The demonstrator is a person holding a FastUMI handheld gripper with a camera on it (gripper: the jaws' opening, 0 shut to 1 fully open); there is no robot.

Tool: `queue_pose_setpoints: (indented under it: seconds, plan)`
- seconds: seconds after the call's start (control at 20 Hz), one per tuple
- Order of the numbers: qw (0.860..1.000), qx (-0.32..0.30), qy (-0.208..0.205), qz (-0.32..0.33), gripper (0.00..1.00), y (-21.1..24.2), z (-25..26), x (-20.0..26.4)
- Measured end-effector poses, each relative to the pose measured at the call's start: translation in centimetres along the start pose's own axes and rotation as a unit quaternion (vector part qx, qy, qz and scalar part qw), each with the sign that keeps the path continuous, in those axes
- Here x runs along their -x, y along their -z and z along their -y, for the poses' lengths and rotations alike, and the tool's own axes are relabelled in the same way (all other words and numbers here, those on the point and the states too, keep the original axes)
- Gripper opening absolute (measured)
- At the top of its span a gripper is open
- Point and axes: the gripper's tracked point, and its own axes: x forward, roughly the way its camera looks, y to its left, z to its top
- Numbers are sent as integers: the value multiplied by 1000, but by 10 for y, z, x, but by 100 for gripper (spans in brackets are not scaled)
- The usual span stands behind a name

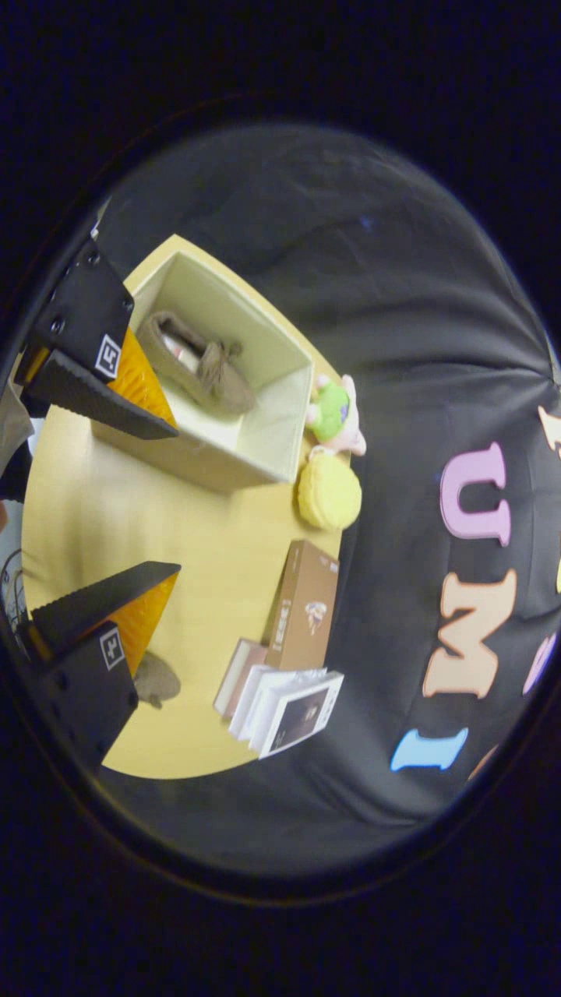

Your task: Open the storage box then place both shoes into the box .Put the left shoe in first, then the right shoe, with the right side of both shoes facing outward in a uniform manner.

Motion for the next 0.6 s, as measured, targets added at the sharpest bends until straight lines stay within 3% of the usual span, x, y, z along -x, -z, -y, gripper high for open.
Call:
queue_pose_setpoints:
  seconds: [0.2,0.6]
  plan:
    - [998,-6,60,-5,99,21,86,2]
    - [991,-39,118,-50,100,88,203,-8]
